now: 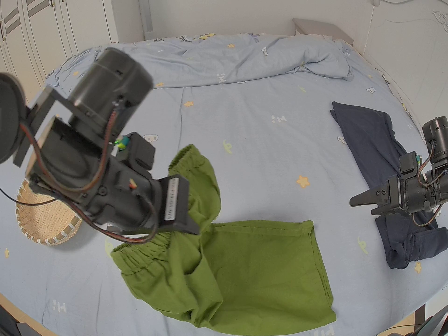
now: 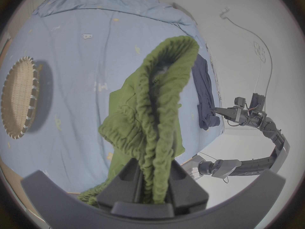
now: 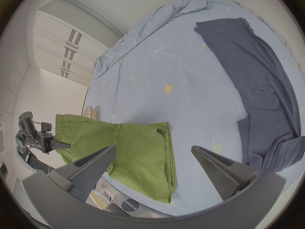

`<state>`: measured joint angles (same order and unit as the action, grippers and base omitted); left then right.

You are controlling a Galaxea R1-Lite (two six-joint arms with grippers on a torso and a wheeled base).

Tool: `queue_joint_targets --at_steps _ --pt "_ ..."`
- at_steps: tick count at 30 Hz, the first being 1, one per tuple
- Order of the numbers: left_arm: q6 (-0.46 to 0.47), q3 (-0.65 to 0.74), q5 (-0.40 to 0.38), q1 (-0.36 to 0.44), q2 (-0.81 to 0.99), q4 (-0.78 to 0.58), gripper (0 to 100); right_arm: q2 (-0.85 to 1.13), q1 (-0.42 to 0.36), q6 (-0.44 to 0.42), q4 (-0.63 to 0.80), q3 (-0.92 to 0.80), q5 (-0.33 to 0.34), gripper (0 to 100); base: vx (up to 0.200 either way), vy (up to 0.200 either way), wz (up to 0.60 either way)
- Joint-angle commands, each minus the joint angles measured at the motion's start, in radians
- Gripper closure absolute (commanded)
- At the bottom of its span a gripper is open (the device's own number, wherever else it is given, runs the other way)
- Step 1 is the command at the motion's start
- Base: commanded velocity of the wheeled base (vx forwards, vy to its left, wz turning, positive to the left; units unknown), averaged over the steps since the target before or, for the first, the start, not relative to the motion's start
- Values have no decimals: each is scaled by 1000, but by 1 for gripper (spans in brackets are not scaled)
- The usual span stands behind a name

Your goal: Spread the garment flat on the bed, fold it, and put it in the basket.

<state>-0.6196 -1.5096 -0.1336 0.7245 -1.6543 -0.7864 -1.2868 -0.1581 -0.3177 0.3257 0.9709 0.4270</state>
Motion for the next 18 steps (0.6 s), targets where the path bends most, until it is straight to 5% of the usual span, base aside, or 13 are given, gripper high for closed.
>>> queue_joint_targets --at_steps 1,8,18 --pt "-46 -112 65 108 -150 -10 100 -3 2 0 -1 0 -1 0 0 0 0" --pt "-154 -202 146 222 -240 -10 100 -9 5 0 -4 -1 -13 0 0 0 0" --pt "-230 -255 152 240 -302 -4 100 -16 5 0 -5 -1 -14 0 0 0 0"
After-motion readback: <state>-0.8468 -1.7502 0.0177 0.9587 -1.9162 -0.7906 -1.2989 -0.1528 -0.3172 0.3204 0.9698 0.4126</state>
